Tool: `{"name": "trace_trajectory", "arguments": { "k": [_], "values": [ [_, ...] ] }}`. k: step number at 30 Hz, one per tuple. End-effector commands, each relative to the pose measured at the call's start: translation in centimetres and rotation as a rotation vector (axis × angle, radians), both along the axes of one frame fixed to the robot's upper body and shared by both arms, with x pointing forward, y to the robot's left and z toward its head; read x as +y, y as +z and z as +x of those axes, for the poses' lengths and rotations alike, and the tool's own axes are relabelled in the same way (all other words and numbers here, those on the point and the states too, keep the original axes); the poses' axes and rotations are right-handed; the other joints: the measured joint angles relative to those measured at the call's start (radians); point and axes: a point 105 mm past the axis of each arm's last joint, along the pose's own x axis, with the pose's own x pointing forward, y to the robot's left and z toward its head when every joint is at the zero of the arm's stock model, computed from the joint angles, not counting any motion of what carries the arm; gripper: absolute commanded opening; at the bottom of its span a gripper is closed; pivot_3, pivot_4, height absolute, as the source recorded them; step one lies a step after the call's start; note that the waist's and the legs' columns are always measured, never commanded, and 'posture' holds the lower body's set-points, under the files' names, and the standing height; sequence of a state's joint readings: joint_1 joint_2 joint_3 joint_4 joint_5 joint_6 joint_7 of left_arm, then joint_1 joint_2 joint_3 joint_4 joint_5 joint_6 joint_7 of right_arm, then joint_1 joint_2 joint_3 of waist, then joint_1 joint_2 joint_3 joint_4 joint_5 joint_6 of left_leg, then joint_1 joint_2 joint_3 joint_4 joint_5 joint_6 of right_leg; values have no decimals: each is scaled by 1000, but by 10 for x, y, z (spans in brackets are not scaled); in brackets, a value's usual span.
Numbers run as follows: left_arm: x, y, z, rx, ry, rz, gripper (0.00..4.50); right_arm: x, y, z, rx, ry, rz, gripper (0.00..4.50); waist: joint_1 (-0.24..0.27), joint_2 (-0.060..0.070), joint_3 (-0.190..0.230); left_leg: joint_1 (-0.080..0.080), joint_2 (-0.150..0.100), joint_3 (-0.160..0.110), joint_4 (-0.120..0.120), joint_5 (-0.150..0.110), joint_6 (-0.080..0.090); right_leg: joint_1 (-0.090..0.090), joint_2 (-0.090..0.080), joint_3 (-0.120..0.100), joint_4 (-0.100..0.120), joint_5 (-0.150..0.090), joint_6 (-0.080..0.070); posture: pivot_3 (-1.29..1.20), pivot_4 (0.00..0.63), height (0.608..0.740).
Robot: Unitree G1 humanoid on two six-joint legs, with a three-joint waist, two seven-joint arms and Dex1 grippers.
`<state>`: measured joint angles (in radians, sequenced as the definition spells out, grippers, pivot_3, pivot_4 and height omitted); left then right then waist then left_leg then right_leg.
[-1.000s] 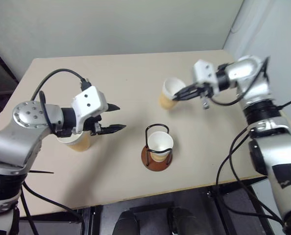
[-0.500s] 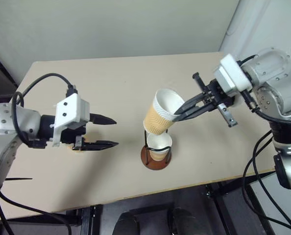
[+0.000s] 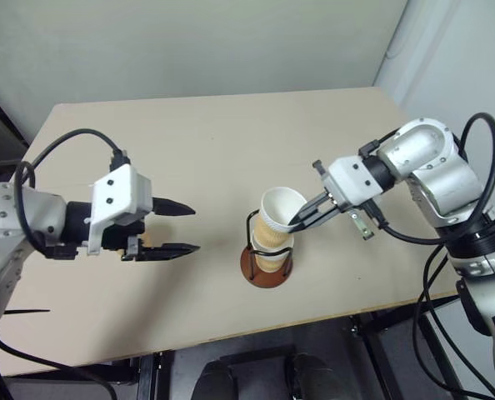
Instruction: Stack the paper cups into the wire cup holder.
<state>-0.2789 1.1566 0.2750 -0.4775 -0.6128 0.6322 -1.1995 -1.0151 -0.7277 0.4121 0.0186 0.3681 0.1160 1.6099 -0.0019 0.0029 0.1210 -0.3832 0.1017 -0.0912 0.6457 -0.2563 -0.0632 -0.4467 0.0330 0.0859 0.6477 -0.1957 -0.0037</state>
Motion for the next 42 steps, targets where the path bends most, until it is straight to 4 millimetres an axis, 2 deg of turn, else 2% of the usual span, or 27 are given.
{"name": "trace_trajectory", "arguments": {
  "k": [1,4,7,12,14,15,17,18,21,24,30,38,41,42],
  "values": [
    [-2,10,-5,-46,-11,10,3218,0,2,-3,-22,18,-18,34,0,0,0,0,0,0,0,0,0,0,0,0,0,0,0,0,150,740],
    [3,9,-1,-58,27,32,3218,1,-5,1,-33,4,-47,617,0,0,0,0,0,0,1,0,0,0,0,0,0,0,0,0,150,740],
    [18,12,10,-98,117,68,3218,1,-5,6,-52,-17,-49,1649,0,0,0,0,0,0,1,0,0,0,0,0,0,0,0,0,150,740],
    [50,24,10,-114,196,159,3218,-16,23,29,-45,-157,58,3520,0,0,0,0,0,-2,1,0,0,-1,0,2,1,0,0,0,150,740],
    [67,29,4,-95,213,220,3218,-24,45,35,-21,-204,193,4217,0,0,0,-1,0,-2,0,0,0,-2,0,3,1,0,0,0,150,740],
    [77,31,0,-81,226,256,3218,-26,59,36,12,-217,285,4429,1,0,0,-1,0,-2,-1,0,0,-2,0,3,1,-1,-1,0,150,740],
    [93,32,-5,-52,246,315,3218,-21,74,33,60,-219,406,4429,1,0,0,-1,1,-2,-2,-1,0,-3,0,4,1,-1,-3,0,150,740],
    [100,30,-7,-27,250,352,3218,-15,75,28,77,-200,434,4429,1,0,0,-1,1,-2,-3,-1,1,-3,0,4,1,-2,-4,0,150,740],
    [109,17,-9,32,236,410,3218,-1,66,17,84,-165,437,4429,-1,0,0,0,1,-3,-6,-1,2,-3,2,3,1,-3,-5,0,150,740],
    [112,6,-5,58,222,427,3218,4,63,14,77,-173,442,4429,0,0,0,0,2,-4,-5,-1,2,-3,2,2,2,-3,-5,0,150,740],
    [128,-25,-1,141,239,536,3218,1,62,8,75,-192,440,4429,-1,-1,0,-1,1,-5,-2,-2,2,-3,0,3,3,-3,-5,0,150,740],
    [126,-45,16,146,254,551,3218,-9,61,-4,92,-190,415,4429,0,-1,-1,-1,0,-6,-3,-2,2,-4,0,1,3,-3,-6,0,150,740],
    [120,-45,18,148,231,536,2669,-10,61,-6,94,-194,413,4500,-1,-2,-1,-1,0,-5,-3,-2,2,-4,1,0,3,-3,-6,0,150,740],
    [118,-45,18,149,222,531,2302,-10,61,-7,95,-196,413,4500,-1,-2,-1,-1,0,-5,-3,-2,2,-4,1,0,3,-3,-6,0,150,740]
  ]
}}
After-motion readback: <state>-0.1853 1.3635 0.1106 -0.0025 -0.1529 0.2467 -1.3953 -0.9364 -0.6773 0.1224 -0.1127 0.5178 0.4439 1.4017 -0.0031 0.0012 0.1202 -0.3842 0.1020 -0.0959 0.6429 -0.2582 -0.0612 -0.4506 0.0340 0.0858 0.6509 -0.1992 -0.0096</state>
